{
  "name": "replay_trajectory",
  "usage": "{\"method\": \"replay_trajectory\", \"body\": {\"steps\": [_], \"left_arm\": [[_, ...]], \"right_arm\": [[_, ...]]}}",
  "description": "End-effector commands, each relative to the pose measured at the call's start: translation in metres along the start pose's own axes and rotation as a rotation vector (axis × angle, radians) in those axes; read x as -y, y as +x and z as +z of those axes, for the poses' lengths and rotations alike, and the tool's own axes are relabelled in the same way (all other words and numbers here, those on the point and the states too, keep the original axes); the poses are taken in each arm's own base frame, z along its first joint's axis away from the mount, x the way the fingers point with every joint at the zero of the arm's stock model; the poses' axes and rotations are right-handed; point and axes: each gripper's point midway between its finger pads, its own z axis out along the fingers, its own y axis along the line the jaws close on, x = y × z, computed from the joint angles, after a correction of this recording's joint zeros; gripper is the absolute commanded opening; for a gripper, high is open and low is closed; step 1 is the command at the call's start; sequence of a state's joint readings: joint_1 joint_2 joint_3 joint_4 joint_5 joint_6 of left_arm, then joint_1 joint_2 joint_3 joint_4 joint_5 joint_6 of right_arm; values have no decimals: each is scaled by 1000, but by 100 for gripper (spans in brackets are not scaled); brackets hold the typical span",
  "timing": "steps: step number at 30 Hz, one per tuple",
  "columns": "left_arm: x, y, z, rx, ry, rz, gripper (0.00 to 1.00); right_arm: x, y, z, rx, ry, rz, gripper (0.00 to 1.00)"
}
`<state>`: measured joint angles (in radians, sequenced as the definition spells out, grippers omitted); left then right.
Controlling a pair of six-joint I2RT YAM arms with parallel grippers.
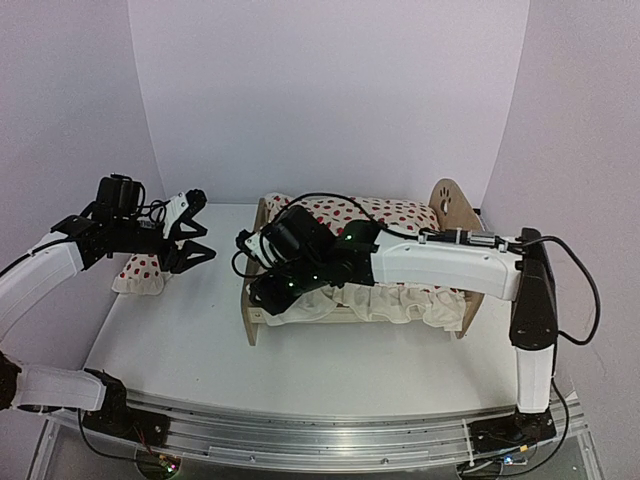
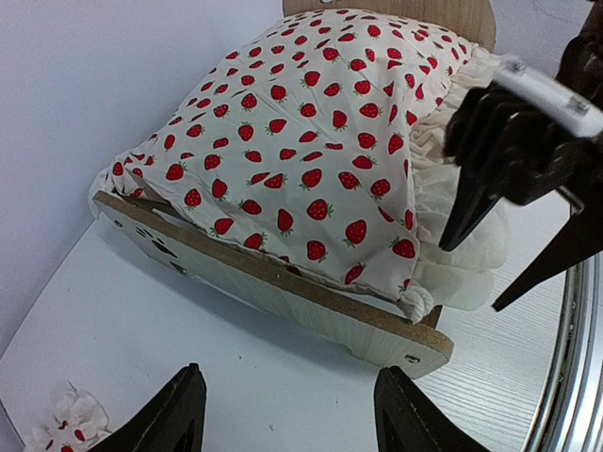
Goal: Set up the pet bed
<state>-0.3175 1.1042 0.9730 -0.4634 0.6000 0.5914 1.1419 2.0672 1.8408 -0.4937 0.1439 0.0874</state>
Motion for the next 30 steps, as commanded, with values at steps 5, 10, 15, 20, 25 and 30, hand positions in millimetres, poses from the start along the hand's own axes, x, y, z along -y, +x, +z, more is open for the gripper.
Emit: {"method": "replay_trajectory", "body": {"steps": [5,10,15,20,25,30], "left_arm": [[3,-17,-4,58,11,15,62],[7,-20,-3,61,26,15,60],[18,-30,9,68,62,-75,51],[39,-38,31,64,151,-155,48],[57,-50,57,53,198,-141,50],[62,-53,83,40,197,-135,52]], "right_arm": [[22,-11,12,45,124,-3,25],[37,-22,-8,79,139,39,0],[60,-37,-37,144,95,136,0],[65,-51,-64,222,-2,184,0],[68,-61,-79,275,-18,203,0],[73,-61,-87,300,-11,208,0]]}}
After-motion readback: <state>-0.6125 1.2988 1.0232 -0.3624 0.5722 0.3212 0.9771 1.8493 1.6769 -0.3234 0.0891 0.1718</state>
